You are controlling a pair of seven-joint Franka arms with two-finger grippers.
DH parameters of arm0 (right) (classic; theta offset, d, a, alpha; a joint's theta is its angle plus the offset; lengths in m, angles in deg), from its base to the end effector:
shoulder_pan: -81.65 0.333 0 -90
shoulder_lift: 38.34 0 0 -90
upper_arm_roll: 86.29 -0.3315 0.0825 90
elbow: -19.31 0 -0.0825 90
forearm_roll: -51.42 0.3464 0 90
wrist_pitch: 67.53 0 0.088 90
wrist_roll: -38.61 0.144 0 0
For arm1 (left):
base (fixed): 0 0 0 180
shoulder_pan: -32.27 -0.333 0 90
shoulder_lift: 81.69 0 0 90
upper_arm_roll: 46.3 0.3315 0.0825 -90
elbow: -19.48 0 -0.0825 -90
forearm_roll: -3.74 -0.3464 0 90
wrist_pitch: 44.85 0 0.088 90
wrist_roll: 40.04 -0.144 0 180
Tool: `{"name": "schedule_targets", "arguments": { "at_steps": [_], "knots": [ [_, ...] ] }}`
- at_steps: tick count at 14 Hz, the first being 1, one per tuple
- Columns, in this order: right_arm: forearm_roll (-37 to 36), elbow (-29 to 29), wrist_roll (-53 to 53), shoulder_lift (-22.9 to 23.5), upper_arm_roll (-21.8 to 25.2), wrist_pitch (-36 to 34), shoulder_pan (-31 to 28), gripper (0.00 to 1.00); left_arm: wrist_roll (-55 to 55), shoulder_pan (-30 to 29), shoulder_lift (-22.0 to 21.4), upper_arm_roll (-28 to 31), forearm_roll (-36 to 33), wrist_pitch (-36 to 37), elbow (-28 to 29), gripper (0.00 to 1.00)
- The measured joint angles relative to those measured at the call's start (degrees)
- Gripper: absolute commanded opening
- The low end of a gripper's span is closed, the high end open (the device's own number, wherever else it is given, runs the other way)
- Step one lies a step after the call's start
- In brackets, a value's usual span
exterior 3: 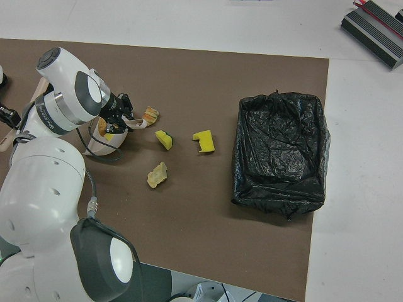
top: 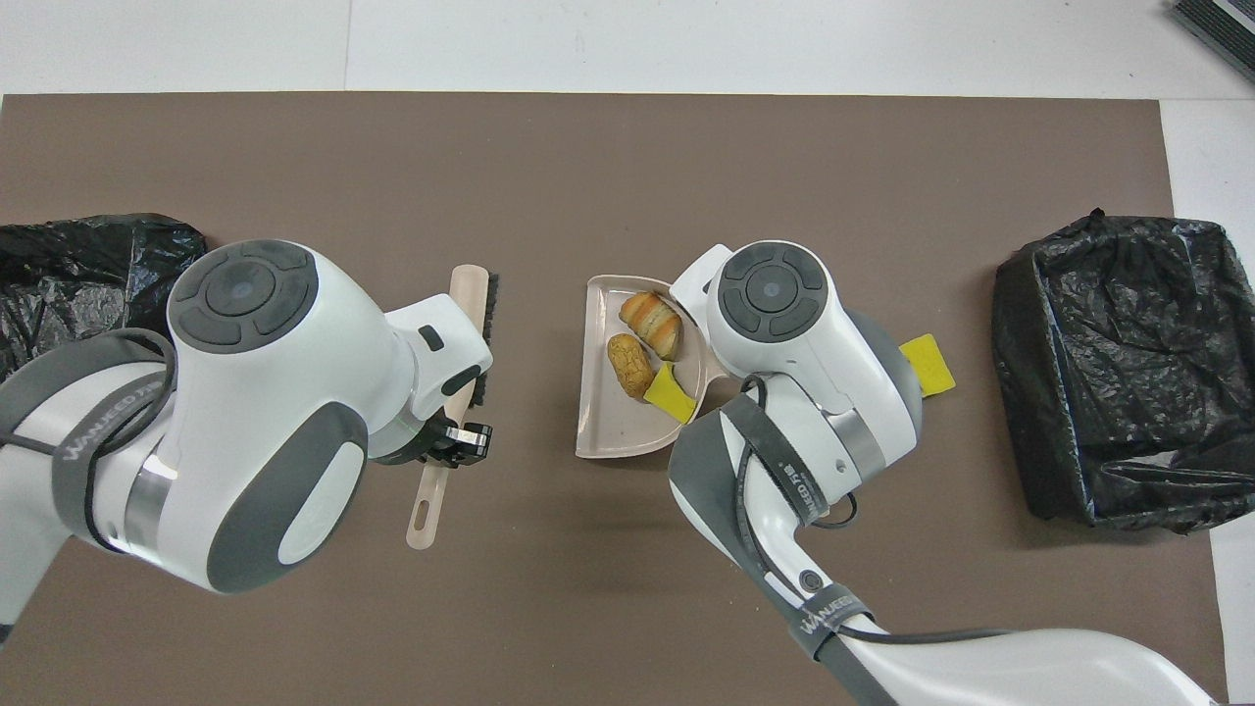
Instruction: Sweep and dump trash in bin
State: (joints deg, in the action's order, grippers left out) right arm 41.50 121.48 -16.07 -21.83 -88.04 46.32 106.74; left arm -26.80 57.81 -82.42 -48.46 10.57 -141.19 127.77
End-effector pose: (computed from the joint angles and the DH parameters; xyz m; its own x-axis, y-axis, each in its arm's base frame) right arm 0.5372 0.2519 0.3838 0.0719 0.9832 -0.1677 0.9974 -0.0712 0.0100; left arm 0.4282 -0.2428 0.4822 0.9496 -0.2272 -0.2160 -0.2181 -0.9737 0.0652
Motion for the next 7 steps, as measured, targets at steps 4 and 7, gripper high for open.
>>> {"name": "schedule_targets", "arguments": {
  "at_steps": [4, 7],
  "knots": [
    [0.00, 0.00, 0.00, 0.00, 0.00, 0.00, 0.00, 0.00, 6.20, 0.35, -2.59, -0.83, 0.49, 5.93, 2.75, 0.00],
    [0.00, 0.00, 0.00, 0.00, 0.00, 0.00, 0.00, 0.00, 12.19, 3.50, -6.77, -1.37, 3.05, 4.01, 10.12, 0.00]
  ]
}}
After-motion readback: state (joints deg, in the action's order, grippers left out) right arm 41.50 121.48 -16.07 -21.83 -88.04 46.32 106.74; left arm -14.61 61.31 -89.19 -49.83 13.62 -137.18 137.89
